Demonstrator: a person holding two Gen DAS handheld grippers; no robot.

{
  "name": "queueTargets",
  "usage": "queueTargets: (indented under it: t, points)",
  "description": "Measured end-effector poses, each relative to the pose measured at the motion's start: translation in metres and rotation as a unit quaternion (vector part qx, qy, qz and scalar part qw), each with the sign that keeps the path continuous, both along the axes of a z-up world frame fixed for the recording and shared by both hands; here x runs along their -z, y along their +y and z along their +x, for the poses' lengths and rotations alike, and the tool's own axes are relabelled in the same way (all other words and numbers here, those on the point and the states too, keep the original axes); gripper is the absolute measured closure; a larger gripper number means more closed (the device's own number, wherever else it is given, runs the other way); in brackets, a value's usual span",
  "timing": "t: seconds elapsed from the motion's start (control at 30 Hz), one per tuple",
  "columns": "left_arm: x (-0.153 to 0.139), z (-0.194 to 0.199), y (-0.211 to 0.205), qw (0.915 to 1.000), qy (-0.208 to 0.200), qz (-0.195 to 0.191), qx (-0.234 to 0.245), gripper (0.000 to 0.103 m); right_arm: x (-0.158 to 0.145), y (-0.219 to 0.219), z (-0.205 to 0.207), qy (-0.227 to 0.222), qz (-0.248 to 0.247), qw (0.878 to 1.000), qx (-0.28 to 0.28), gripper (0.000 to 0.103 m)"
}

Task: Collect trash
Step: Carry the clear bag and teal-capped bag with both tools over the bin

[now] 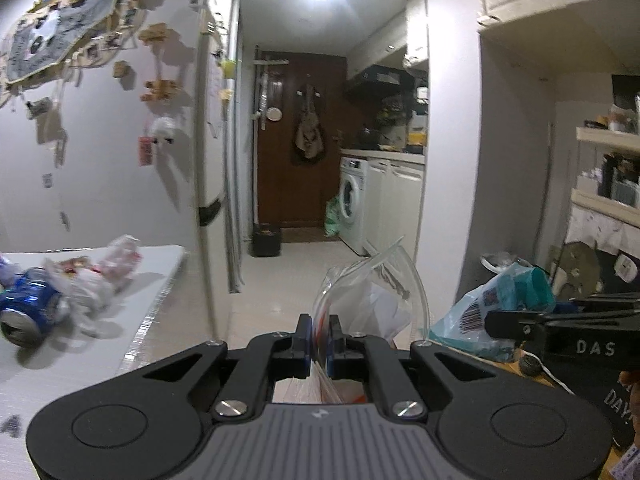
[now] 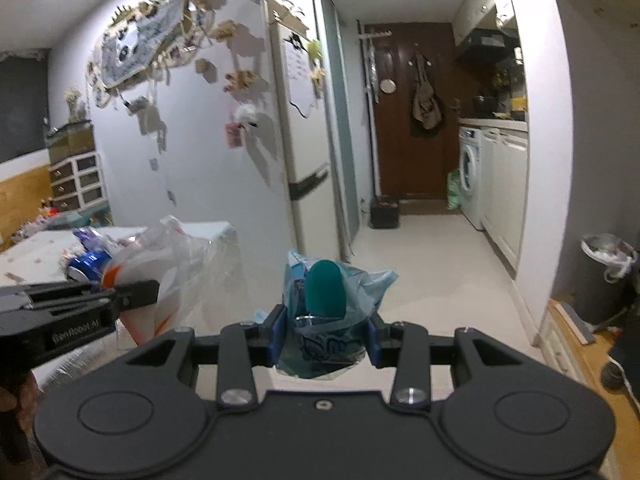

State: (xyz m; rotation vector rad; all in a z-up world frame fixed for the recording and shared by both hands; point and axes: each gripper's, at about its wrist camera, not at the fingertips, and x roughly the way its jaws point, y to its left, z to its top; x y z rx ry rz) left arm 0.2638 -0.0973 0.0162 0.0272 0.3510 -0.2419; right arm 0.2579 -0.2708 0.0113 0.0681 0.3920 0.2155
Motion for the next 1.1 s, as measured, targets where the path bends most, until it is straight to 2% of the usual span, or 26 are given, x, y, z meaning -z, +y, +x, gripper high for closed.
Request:
queueTargets:
  t: [0.2,0.37,0.6,0.83,1.1]
  points:
    - [0.028,0.025,-0.028,0.9991,0.037,-0.004,0.023,0.096,0.025,-0.031,0.019,0.047,0.009,0.999,0.024,0.062]
    - [0.063,0.056,-0.041,0.9964,0.078,-0.012,0.032,0.096,0.051,-0.044,0.043,0.089,0.006,0.996,0.029,0.062]
    - [0.127,0.104,-0.052,0.9892,0.141,-0.013,0.038,0.096,0.1,-0.044,0.083,0.141,-0.047,0.989,0.014,0.062]
    - [0.202,0.143,-0.044,0.9765,0.213,-0.013,0.03,0.096,0.159,-0.043,0.121,0.209,-0.076,0.975,0.003,0.062]
    - [0.297,0.176,-0.022,0.9532,0.3,-0.035,0.01,0.096,0.231,-0.031,0.15,0.284,-0.082,0.955,-0.023,0.062]
